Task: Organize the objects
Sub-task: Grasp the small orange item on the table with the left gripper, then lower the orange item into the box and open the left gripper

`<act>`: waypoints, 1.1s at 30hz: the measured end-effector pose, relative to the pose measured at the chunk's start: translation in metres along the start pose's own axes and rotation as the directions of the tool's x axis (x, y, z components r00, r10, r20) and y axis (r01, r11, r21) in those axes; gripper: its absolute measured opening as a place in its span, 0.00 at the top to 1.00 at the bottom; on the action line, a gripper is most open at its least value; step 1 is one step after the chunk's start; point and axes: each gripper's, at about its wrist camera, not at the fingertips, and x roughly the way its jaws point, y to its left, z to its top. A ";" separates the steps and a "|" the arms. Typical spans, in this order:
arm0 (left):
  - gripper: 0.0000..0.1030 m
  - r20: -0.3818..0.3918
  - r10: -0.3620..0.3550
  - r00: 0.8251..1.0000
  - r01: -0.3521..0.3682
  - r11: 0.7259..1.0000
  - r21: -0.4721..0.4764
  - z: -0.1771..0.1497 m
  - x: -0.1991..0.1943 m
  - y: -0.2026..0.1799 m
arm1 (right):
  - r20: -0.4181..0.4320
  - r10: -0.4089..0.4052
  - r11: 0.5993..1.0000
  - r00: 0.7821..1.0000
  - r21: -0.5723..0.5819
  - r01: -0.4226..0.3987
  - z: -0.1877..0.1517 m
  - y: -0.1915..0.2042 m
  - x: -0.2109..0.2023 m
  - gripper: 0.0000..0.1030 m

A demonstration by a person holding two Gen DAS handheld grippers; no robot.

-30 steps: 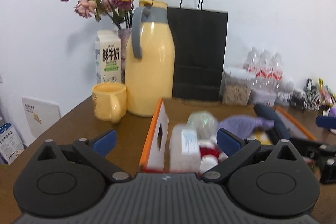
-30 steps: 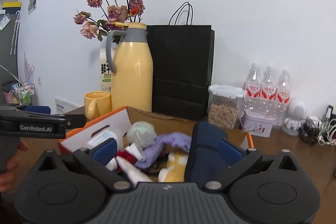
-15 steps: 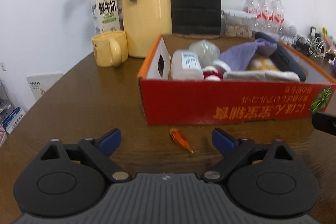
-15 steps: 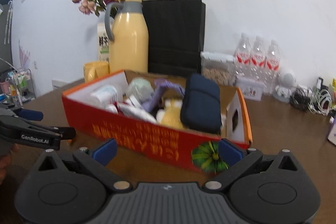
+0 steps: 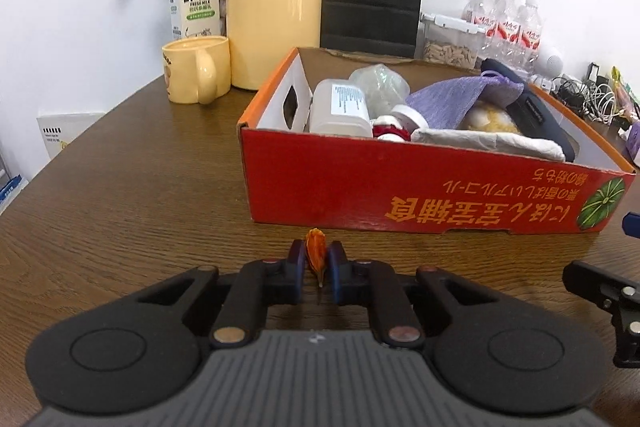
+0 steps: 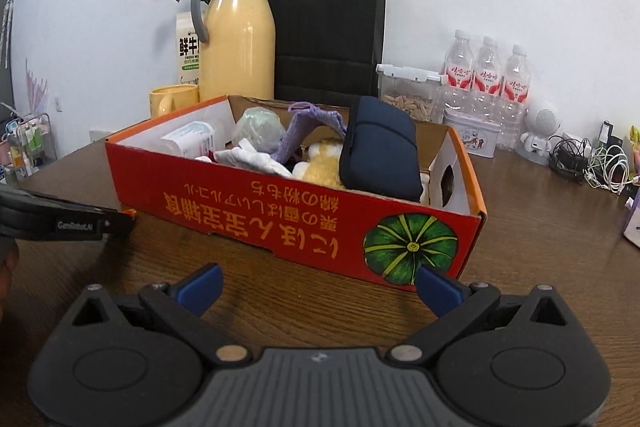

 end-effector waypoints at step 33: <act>0.87 0.254 -0.096 0.963 0.086 0.995 0.048 0.069 -0.035 -0.040 | 0.165 -0.022 1.000 0.986 0.022 0.019 0.062 -0.009 -0.015 0.00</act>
